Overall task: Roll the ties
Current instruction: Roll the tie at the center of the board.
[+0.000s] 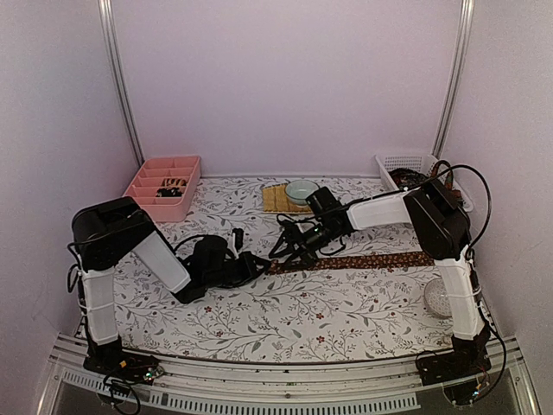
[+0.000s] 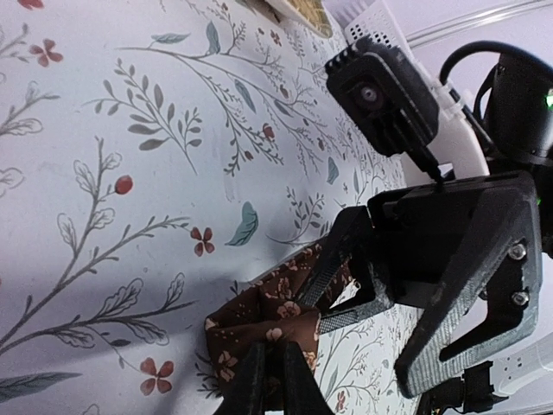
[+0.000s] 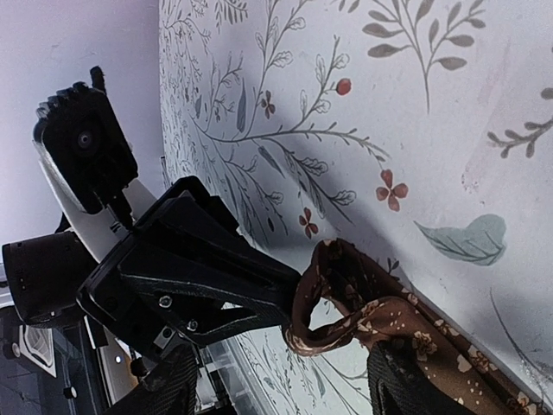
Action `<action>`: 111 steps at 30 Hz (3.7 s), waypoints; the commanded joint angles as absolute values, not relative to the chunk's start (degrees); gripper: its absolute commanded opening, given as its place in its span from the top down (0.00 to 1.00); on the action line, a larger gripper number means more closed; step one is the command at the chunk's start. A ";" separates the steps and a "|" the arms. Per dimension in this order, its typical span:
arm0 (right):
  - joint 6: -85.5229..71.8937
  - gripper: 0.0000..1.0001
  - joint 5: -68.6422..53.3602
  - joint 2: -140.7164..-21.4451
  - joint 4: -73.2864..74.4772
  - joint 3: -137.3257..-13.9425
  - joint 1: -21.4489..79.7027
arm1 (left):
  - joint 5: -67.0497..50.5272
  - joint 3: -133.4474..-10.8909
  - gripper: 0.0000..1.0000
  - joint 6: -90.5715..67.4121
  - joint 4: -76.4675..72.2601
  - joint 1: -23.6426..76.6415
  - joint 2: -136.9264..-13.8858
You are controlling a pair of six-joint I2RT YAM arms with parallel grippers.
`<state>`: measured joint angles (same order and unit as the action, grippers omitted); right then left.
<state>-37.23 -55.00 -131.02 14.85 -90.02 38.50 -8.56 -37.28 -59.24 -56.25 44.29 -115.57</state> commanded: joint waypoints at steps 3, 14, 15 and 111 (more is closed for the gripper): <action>-38.50 0.38 -55.89 -133.49 13.03 -88.77 38.32 | -9.30 -36.96 0.92 -62.65 -60.90 43.81 -117.15; -38.01 0.54 -55.23 -133.95 13.71 -88.98 38.23 | -10.17 -38.66 0.89 -65.10 -62.38 44.23 -118.83; -37.98 0.55 -55.27 -133.95 13.71 -88.95 38.16 | -10.30 -38.75 0.89 -65.38 -62.78 44.30 -119.17; -26.10 1.00 -50.63 -133.95 29.81 -90.97 32.42 | -20.13 -55.63 0.06 25.08 -16.48 42.32 -106.29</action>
<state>-26.76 -51.00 -131.55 29.28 -91.09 32.60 -12.82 -51.88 8.91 -29.65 44.21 -105.23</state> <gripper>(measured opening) 0.009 0.937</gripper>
